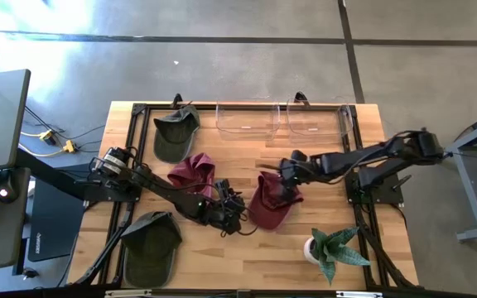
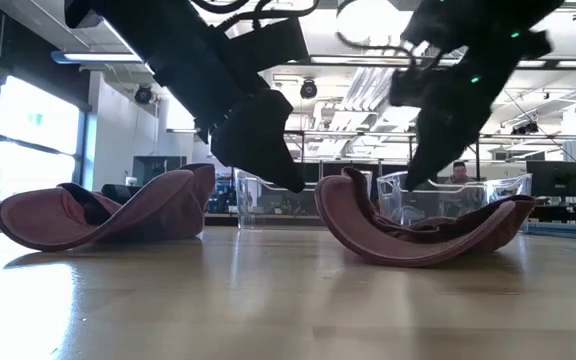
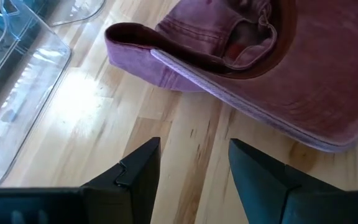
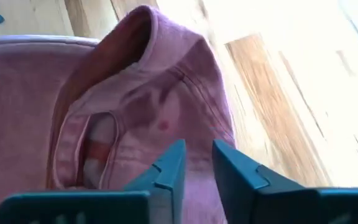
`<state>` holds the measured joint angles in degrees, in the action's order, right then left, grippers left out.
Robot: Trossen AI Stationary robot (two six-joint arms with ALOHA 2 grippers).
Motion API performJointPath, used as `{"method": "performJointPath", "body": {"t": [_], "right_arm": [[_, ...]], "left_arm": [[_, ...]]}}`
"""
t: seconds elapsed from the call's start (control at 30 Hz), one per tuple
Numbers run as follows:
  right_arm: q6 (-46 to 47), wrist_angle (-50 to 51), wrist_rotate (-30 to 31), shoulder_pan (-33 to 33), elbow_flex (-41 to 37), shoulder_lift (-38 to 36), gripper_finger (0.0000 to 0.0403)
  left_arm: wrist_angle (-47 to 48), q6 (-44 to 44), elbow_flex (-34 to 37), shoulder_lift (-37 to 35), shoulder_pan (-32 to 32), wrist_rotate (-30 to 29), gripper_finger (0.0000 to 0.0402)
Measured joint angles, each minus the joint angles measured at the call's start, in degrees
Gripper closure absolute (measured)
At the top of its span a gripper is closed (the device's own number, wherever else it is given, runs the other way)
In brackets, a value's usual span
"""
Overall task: Pick & Place hat
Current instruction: Put the right red cap into the left transparent bin
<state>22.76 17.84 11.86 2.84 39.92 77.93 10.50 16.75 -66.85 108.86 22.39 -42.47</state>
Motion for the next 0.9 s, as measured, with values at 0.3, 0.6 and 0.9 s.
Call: {"method": "performJointPath", "body": {"t": [0.3,0.6,0.9], "right_arm": [[12.0,-0.5,-3.8,-1.6,-12.4,-4.2,0.0207],[12.2,-14.5,-17.3,-4.2,-17.8,-4.1,0.0214],[8.6,-20.3,-30.3,2.0,-14.9,-4.1,0.0218]], "left_arm": [[-0.1,-1.5,0.0,0.0,0.1,2.1,0.0218],[-5.0,-7.6,-0.1,0.9,-0.6,13.8,0.0218],[0.2,-1.4,-0.1,4.1,-6.8,1.2,0.0218]]}}
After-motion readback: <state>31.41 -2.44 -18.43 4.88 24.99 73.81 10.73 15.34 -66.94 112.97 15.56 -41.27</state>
